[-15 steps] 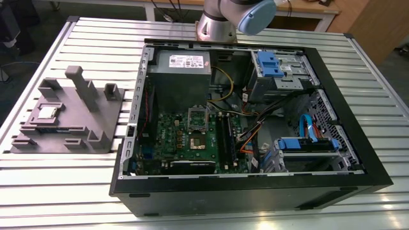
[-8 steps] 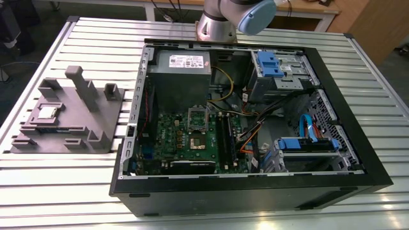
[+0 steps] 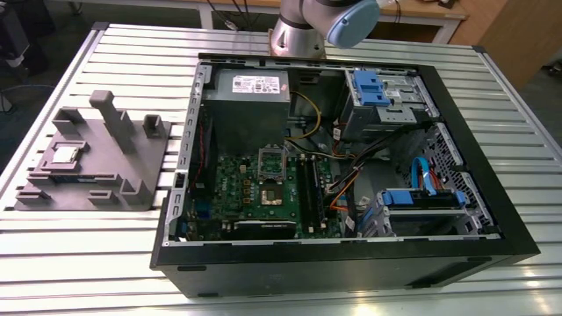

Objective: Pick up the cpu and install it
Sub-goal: 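Pick up the cpu and move it towards the insertion slot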

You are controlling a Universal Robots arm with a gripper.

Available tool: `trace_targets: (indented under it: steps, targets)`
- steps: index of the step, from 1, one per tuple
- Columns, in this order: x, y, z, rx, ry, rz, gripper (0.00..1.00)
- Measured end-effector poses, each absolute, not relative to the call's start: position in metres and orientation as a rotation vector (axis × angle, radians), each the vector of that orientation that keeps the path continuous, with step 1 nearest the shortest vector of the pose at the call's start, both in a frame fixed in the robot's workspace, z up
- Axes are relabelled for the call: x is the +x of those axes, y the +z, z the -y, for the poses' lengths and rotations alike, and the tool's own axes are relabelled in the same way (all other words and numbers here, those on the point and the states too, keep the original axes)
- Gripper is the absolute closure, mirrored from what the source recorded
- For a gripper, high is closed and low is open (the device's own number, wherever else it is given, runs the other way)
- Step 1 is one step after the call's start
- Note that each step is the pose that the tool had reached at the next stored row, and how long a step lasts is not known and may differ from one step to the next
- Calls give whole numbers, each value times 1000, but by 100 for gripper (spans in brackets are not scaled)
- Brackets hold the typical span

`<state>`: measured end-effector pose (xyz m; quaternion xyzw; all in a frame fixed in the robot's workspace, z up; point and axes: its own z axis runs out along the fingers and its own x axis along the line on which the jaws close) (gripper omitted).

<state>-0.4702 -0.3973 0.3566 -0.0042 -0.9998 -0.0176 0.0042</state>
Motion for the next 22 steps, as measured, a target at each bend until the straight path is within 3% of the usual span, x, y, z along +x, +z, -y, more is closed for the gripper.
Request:
trace_targets:
  steps: [22]
  targets:
    - [-470, 332, 397, -13, -52, 3128, 36]
